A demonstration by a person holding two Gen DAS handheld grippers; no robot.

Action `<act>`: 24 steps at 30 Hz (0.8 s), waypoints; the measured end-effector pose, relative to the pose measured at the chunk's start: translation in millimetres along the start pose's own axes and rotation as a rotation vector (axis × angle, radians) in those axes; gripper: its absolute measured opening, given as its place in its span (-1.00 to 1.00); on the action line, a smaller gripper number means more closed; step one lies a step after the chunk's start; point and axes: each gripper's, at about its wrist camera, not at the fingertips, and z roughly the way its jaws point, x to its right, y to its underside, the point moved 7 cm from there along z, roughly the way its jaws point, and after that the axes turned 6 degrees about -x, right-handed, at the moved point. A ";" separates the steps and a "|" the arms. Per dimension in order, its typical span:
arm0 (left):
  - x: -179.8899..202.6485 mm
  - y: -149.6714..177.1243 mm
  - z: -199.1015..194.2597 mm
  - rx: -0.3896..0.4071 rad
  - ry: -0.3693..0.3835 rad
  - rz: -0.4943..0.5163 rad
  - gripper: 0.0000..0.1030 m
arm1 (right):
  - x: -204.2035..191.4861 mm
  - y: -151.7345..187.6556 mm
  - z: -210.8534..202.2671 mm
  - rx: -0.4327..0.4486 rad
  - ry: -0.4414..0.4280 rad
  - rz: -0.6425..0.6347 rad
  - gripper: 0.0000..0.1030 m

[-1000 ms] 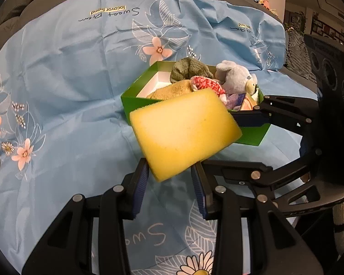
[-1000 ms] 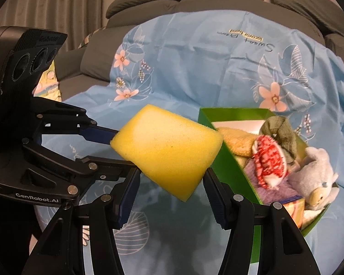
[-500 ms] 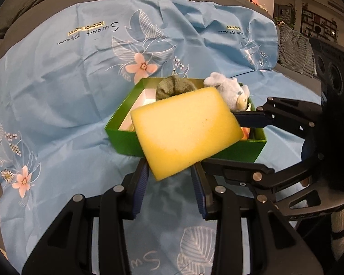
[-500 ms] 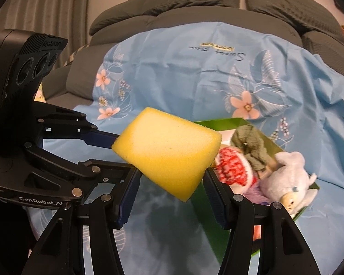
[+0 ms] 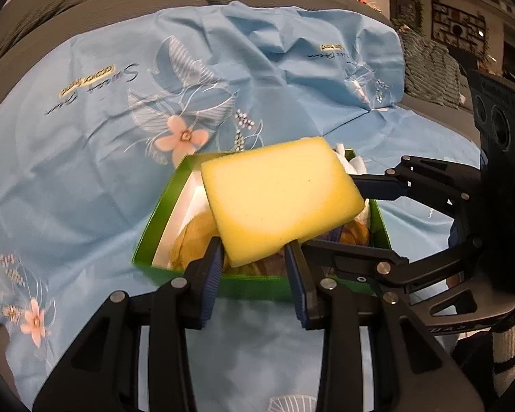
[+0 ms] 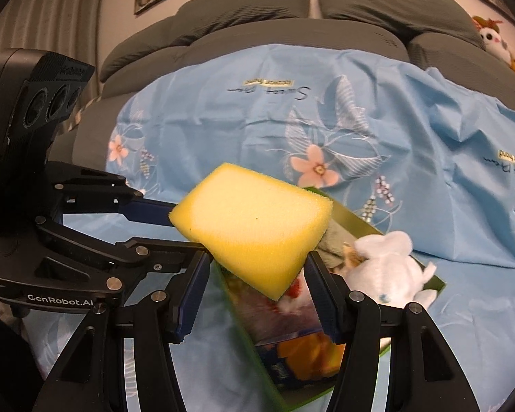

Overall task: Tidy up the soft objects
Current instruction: 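Lower the sponge into the green box and open the left gripper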

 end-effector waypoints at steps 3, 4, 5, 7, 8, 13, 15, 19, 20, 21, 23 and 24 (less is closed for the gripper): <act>0.4 -10.1 10.0 -0.004 0.017 0.017 -0.36 | 13.6 -0.5 4.0 0.003 0.012 0.037 0.17; 0.6 -12.6 13.1 -0.007 0.021 0.021 -0.36 | 18.1 -0.4 5.5 0.002 0.015 0.050 0.17; 0.8 -15.4 16.6 -0.012 0.023 0.025 -0.36 | 22.5 0.1 7.2 0.001 0.018 0.062 0.17; 1.2 -20.6 23.4 -0.019 0.025 0.028 -0.37 | 28.4 1.8 10.2 -0.002 0.017 0.084 0.17; 1.3 -22.7 27.0 -0.024 0.027 0.027 -0.38 | 31.9 2.8 12.3 -0.004 0.018 0.095 0.17; -0.7 -25.9 41.0 -0.044 0.041 0.011 -0.39 | 41.6 6.3 20.4 -0.018 0.027 0.123 0.17; -2.4 -25.7 47.4 -0.053 0.038 0.007 -0.40 | 45.0 8.0 25.5 -0.032 0.030 0.135 0.17; -7.3 -24.7 57.2 -0.066 0.030 -0.006 -0.40 | 49.4 10.5 34.2 -0.060 0.054 0.153 0.17; -8.8 -24.7 59.7 -0.070 0.028 -0.011 -0.40 | 49.9 10.8 35.0 -0.065 0.065 0.154 0.17; -10.7 -24.6 61.8 -0.074 0.026 -0.013 -0.40 | 50.4 10.9 36.7 -0.073 0.076 0.156 0.17; -13.1 -24.4 66.0 -0.084 0.011 -0.016 -0.39 | 51.4 11.0 39.8 -0.086 0.098 0.162 0.17; -14.5 -24.6 67.7 -0.087 0.004 -0.019 -0.39 | 51.9 11.0 40.6 -0.091 0.111 0.163 0.17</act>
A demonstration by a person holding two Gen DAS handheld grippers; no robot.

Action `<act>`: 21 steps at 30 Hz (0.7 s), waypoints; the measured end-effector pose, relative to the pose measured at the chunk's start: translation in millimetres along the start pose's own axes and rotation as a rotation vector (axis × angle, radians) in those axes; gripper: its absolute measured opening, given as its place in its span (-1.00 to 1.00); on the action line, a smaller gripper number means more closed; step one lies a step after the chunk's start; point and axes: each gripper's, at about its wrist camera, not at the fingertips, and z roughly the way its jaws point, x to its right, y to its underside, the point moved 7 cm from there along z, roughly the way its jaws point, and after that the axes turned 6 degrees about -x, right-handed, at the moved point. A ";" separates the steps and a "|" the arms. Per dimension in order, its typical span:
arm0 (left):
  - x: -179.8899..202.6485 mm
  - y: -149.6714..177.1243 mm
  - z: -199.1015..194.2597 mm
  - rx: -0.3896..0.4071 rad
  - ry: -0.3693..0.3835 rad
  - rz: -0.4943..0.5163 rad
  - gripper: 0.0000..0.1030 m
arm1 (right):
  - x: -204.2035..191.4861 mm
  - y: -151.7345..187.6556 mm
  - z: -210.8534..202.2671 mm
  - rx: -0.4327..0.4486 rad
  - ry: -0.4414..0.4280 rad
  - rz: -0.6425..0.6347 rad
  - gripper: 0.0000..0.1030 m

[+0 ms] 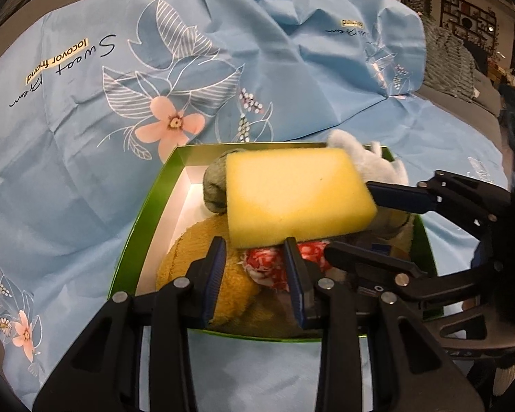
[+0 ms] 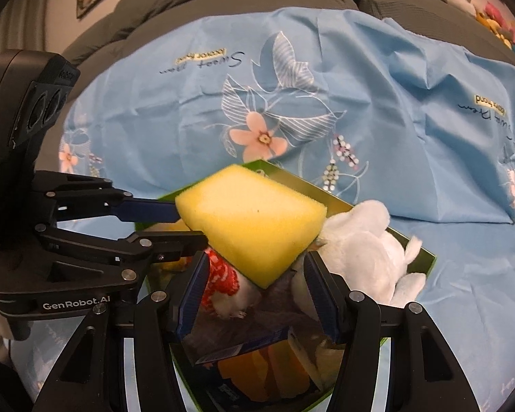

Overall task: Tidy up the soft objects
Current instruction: 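Lower the sponge into the green box and open the left gripper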

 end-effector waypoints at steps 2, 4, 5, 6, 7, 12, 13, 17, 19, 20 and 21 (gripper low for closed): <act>-2.7 -0.2 1.1 -0.002 -0.010 -0.010 -0.36 | 0.2 -0.7 0.4 -0.001 0.012 0.001 0.17; -4.6 0.4 0.8 -0.003 -0.020 -0.015 -0.33 | 0.5 -0.2 0.8 -0.005 0.014 0.003 0.17; -5.2 0.6 0.8 -0.005 -0.020 -0.017 -0.32 | 0.6 0.1 1.1 -0.007 0.014 0.004 0.17; -5.4 0.9 0.8 -0.008 -0.026 -0.017 -0.30 | 0.7 0.4 1.5 -0.010 0.018 0.004 0.17; -5.7 0.4 1.1 -0.011 -0.034 -0.016 -0.26 | 1.3 1.0 1.7 -0.013 0.023 0.005 0.17; -10.8 2.1 -1.3 -0.013 -0.078 -0.028 0.21 | 2.0 5.2 0.1 -0.033 0.021 0.008 0.17; -12.6 2.4 -1.2 -0.014 -0.082 -0.032 0.28 | 1.4 6.1 -0.9 -0.036 0.020 0.007 0.20; -17.9 5.5 -5.0 -0.014 -0.113 -0.043 0.43 | 0.7 7.1 -3.5 -0.047 0.019 0.013 0.33; -19.8 7.0 -7.8 -0.013 -0.120 -0.054 0.61 | 0.5 7.2 -5.9 -0.049 0.025 0.017 0.44; -20.8 7.8 -9.3 -0.014 -0.129 -0.059 0.66 | 0.3 7.2 -8.7 -0.048 0.026 0.021 0.49; -21.5 8.6 -10.4 -0.016 -0.137 -0.062 0.69 | 0.4 7.0 -10.6 -0.047 0.027 0.023 0.58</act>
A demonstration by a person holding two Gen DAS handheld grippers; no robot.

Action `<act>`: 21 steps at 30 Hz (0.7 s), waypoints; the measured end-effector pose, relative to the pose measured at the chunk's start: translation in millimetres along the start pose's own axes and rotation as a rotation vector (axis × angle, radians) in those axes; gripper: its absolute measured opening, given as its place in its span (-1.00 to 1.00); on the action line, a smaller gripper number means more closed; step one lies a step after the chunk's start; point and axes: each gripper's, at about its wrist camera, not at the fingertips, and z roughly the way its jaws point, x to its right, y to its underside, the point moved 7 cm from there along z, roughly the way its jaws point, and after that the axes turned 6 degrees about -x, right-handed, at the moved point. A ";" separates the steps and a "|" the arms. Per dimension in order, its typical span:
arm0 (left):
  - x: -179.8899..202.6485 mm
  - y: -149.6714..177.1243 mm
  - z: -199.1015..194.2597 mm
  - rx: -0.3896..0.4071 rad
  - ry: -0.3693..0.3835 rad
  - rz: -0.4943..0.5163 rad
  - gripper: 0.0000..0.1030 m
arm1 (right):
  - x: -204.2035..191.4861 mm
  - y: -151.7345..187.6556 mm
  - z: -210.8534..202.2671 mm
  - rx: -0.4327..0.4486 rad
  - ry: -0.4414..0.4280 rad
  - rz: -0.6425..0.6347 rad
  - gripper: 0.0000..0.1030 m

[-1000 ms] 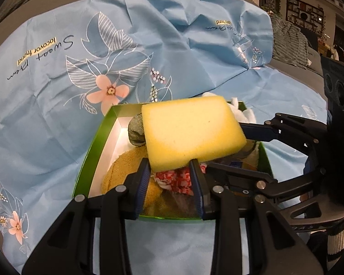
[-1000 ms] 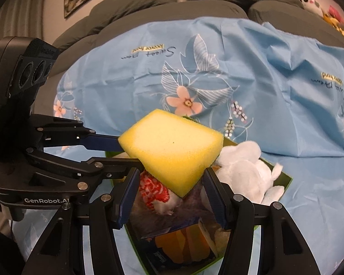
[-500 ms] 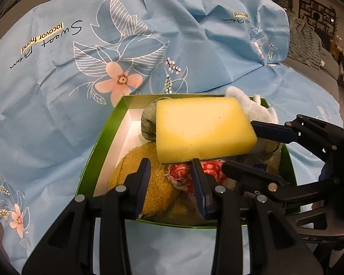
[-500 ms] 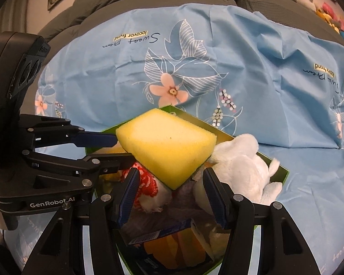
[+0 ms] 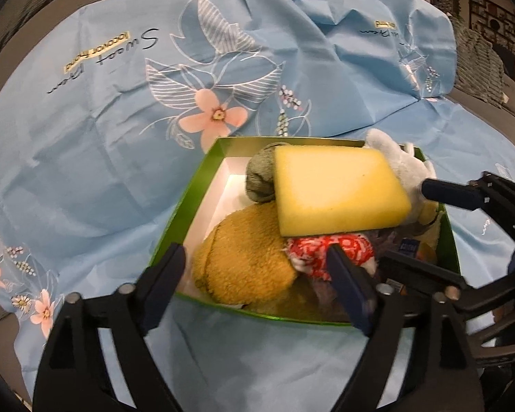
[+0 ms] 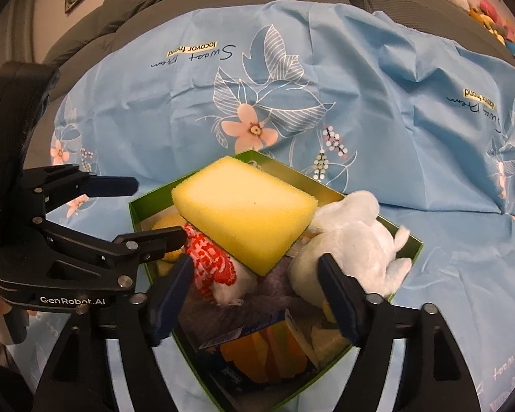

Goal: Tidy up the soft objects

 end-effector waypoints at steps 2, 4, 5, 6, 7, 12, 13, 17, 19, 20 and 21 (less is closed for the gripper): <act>-2.7 2.2 -3.7 0.003 -0.009 -0.010 0.69 | 0.9 0.0 -6.1 0.002 0.006 0.008 0.71; -4.8 4.5 -7.9 0.007 -0.014 -0.018 0.69 | 2.3 -0.8 -10.8 0.007 0.002 0.020 0.77; -5.6 5.4 -9.1 0.007 -0.023 -0.021 0.70 | 3.8 -1.1 -13.3 0.007 0.007 0.032 0.79; -6.4 6.2 -10.2 0.007 -0.031 -0.025 0.70 | 5.7 -1.2 -15.0 0.006 0.016 0.043 0.84; -8.5 6.9 -11.8 0.006 -0.041 -0.033 0.70 | 8.3 -1.2 -17.0 0.005 0.033 0.057 0.90; -21.6 8.8 -19.1 0.002 -0.070 -0.104 0.98 | 17.5 -0.8 -25.4 -0.001 0.095 0.104 0.99; -22.9 9.0 -20.8 0.006 -0.079 -0.113 0.98 | 18.7 -1.3 -26.2 -0.002 0.093 0.114 0.99; -24.4 12.4 -24.9 -0.003 -0.116 -0.124 0.98 | 21.5 3.4 -22.1 -0.056 0.095 0.153 0.99; -24.3 13.1 -26.1 -0.006 -0.125 -0.128 0.98 | 23.2 6.4 -21.0 -0.070 0.123 0.160 1.00; -24.9 13.2 -27.4 -0.007 -0.129 -0.135 0.98 | 24.2 7.7 -21.0 -0.075 0.127 0.168 1.00; -25.8 13.4 -28.8 -0.007 -0.129 -0.145 0.98 | 25.4 9.1 -21.7 -0.077 0.124 0.181 1.00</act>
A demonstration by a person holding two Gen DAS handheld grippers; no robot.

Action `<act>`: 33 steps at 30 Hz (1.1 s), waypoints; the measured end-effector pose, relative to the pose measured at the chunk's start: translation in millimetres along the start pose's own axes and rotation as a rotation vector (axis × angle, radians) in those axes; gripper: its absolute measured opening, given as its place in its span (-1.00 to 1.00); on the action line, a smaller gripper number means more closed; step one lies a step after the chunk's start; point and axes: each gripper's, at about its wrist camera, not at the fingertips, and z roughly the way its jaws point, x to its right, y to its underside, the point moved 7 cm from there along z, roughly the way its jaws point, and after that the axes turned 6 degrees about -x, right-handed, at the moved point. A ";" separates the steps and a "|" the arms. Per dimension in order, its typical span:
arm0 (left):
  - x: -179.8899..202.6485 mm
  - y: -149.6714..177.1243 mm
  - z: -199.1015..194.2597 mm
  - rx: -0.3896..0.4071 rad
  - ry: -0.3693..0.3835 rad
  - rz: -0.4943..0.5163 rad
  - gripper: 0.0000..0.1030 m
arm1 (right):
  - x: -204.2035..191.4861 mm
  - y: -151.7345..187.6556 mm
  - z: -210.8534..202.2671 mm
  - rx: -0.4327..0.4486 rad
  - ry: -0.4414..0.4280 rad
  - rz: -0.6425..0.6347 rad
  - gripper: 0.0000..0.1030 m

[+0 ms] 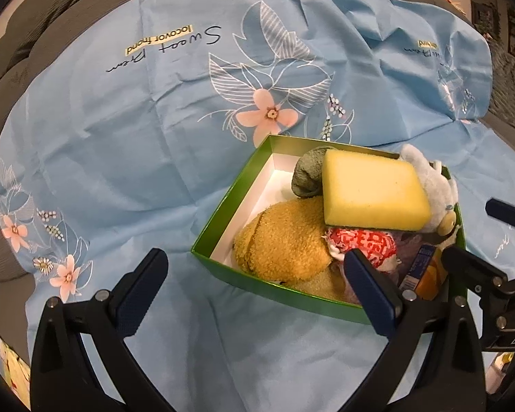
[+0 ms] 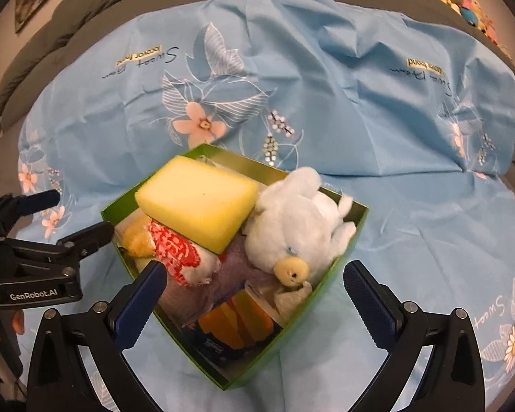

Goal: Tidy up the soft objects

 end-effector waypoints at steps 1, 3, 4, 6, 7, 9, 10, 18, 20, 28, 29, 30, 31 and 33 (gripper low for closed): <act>-1.0 -0.4 -0.7 -0.001 0.001 -0.010 0.98 | 1.7 0.8 -0.6 -0.002 -0.002 0.011 1.00; -3.6 -1.1 -2.4 -0.009 0.006 -0.038 0.98 | 5.2 2.4 -1.5 -0.011 0.013 0.025 1.00; -4.9 -1.3 -2.5 -0.016 0.007 -0.052 0.98 | 7.5 3.6 -1.3 -0.020 0.025 0.031 1.00; -6.1 -0.5 -2.3 -0.036 0.004 -0.077 0.98 | 10.7 5.7 -0.2 -0.034 0.043 0.042 0.99; -5.9 0.0 -2.2 -0.046 0.006 -0.085 0.98 | 13.4 7.3 0.8 -0.045 0.054 0.054 1.00; -3.7 1.7 -2.3 -0.069 0.018 -0.093 0.98 | 16.8 9.8 2.9 -0.060 0.072 0.066 1.00; -2.5 2.2 -2.5 -0.073 0.025 -0.095 0.98 | 18.0 10.7 3.3 -0.064 0.077 0.068 1.00; 9.4 13.2 -4.3 -0.133 0.089 -0.116 0.98 | 14.0 14.1 2.6 -0.070 0.075 0.044 1.00; 11.5 15.5 -3.4 -0.153 0.079 -0.117 0.98 | 13.8 14.9 2.4 -0.070 0.071 0.044 1.00; 11.7 18.4 -5.8 -0.179 0.041 -0.119 0.98 | 19.3 16.9 0.5 -0.067 0.062 0.065 1.00; 12.2 18.1 -6.3 -0.179 0.043 -0.118 0.98 | 19.2 17.0 0.2 -0.066 0.061 0.066 1.00; 12.5 17.7 -7.4 -0.174 0.038 -0.117 0.98 | 18.7 17.1 0.1 -0.065 0.058 0.066 1.00; 13.2 17.4 -8.2 -0.171 0.034 -0.113 0.98 | 18.6 17.5 0.2 -0.066 0.056 0.065 1.00; 14.4 16.0 -8.1 -0.170 0.026 -0.107 0.98 | 16.5 18.1 0.9 -0.067 0.057 0.058 1.00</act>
